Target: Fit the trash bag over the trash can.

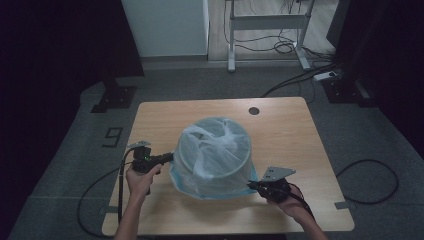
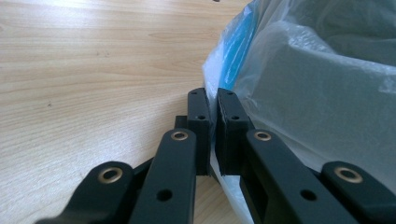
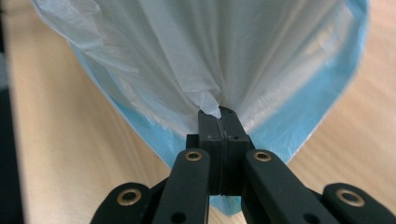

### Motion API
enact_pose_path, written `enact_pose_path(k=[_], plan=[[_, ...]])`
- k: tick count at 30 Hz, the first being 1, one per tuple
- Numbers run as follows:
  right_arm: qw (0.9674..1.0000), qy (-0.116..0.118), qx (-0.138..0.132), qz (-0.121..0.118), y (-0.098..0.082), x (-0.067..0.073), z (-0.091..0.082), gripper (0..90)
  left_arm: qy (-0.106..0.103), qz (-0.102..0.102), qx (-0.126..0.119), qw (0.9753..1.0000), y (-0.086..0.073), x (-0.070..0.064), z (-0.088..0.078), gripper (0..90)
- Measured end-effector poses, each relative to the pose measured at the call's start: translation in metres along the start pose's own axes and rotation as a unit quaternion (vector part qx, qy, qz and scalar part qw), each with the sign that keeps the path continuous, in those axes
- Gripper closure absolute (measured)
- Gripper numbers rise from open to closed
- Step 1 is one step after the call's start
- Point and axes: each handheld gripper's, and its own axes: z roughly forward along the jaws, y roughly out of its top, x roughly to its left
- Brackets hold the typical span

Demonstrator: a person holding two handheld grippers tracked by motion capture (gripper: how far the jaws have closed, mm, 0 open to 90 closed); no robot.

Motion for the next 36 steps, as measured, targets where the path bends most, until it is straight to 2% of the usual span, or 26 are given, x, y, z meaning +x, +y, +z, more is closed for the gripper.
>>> enact_pose_path(k=[4, 8, 14, 16, 19, 21, 24, 27, 30, 33, 36], plan=[[0.9995, -0.007, 0.015, 0.026, -0.009, -0.006, 0.011, 89.0, 0.003, -0.001, 0.005, 1.0000, -0.003, 0.002, 0.000, 84.9], [0.9984, -0.012, 0.031, 0.047, -0.017, -0.009, 0.019, 88.9, 0.014, 0.001, 0.021, 0.9997, -0.005, 0.004, 0.001, 84.6], [0.9974, -0.010, 0.026, 0.067, -0.025, -0.012, 0.022, 88.4, 0.014, -0.005, 0.042, 0.9990, -0.006, 0.004, 0.008, 82.9], [0.9972, -0.013, 0.021, 0.070, -0.026, -0.013, 0.021, 84.5, 0.011, -0.007, 0.041, 0.9991, -0.006, 0.004, 0.010, 82.0], [0.9970, -0.014, 0.000, 0.076, -0.026, -0.013, 0.018, 78.7, 0.002, -0.007, 0.034, 0.9994, -0.005, 0.004, 0.010, 79.8], [0.9972, -0.015, -0.018, 0.071, -0.024, -0.012, 0.016, 68.4, 0.004, -0.007, 0.030, 0.9995, -0.005, 0.004, 0.008, 76.4], [0.9957, -0.029, -0.050, 0.073, -0.019, -0.011, 0.008, 50.0, 0.012, 0.003, 0.005, 0.9999, -0.005, 0.004, 0.000, 62.4], [0.9926, -0.035, -0.085, 0.079, -0.014, -0.010, -0.002, 40.6, 0.016, 0.019, -0.015, 0.9996, -0.005, 0.002, -0.011, 50.5], [0.9896, -0.029, -0.116, 0.080, -0.008, -0.009, -0.012, 36.2, 0.013, 0.031, -0.033, 0.9989, -0.005, 0.001, -0.022, 43.1], [0.9883, -0.024, -0.130, 0.077, -0.003, -0.007, -0.016, 34.8, 0.000, 0.042, -0.039, 0.9984, -0.006, 0.000, -0.026, 42.3], [0.9875, -0.022, -0.136, 0.077, 0.002, -0.006, -0.015, 34.3, -0.008, 0.053, -0.033, 0.9980, -0.007, -0.003, -0.026, 43.4]])
